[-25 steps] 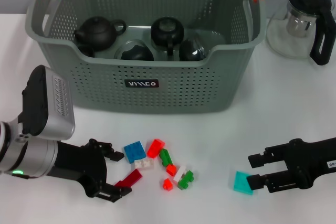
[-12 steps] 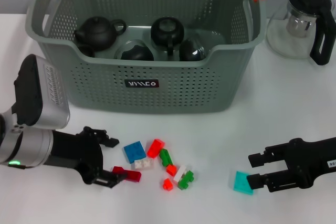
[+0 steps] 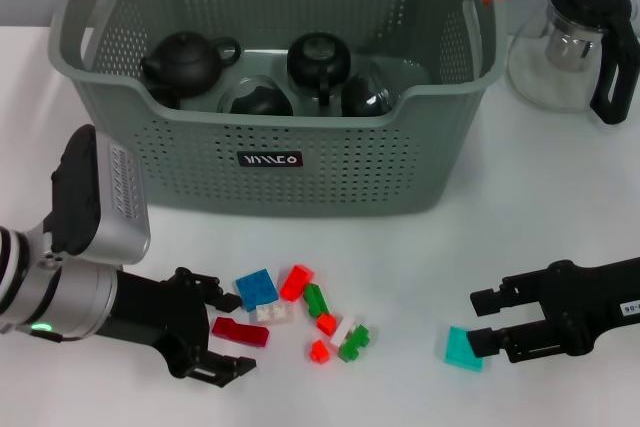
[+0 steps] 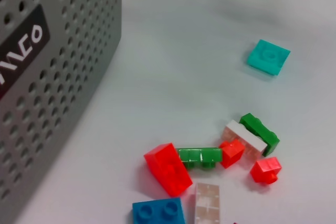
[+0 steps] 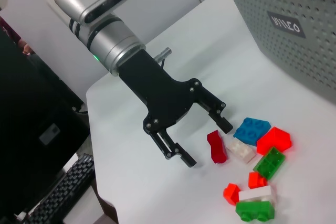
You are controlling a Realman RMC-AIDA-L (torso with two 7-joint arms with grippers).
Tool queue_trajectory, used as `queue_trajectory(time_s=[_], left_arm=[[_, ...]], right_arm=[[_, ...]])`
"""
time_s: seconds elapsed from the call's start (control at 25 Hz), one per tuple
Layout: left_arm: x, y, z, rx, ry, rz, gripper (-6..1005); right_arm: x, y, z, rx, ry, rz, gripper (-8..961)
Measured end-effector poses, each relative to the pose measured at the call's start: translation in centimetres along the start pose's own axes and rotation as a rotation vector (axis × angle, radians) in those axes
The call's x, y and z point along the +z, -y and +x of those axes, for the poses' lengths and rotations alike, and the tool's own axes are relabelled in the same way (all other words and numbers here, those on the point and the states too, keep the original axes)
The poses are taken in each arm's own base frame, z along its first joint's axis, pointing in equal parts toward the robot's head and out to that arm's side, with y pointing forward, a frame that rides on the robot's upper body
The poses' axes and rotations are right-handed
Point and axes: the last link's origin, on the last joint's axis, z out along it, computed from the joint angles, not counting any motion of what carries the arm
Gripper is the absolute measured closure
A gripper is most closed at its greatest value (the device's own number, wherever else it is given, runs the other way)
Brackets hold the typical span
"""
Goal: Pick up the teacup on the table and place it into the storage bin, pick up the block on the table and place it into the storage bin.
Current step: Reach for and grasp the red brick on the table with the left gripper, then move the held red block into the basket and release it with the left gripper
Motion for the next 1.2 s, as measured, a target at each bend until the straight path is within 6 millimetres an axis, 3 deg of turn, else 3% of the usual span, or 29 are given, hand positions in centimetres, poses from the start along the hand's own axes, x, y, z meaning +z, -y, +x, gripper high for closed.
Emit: queue_trajectory(time_s=[0.48, 0.68, 0.8, 1.2], left_arm=[[-0.4, 0.2, -0.4, 0.008, 0.03, 0.024, 343], [-0.6, 0.3, -0.3, 0.008, 0.026, 0.033, 576], [-0.7, 0.3, -0.1, 0.006, 0.023, 0.034, 783], [-2.0, 0.5, 0.0, -0.043, 0.003, 0.029, 827]], right_arm=[[0.0, -0.1, 0.0, 0.004, 0.0, -0.006, 269], [0.0, -0.1, 0.0, 0.014, 0.0, -0.004, 268], [0.0, -0.1, 0.0, 0.016, 0.0, -0.004, 267], [-0.1, -0.1, 0.0, 0.015, 0.0, -0.004, 269]])
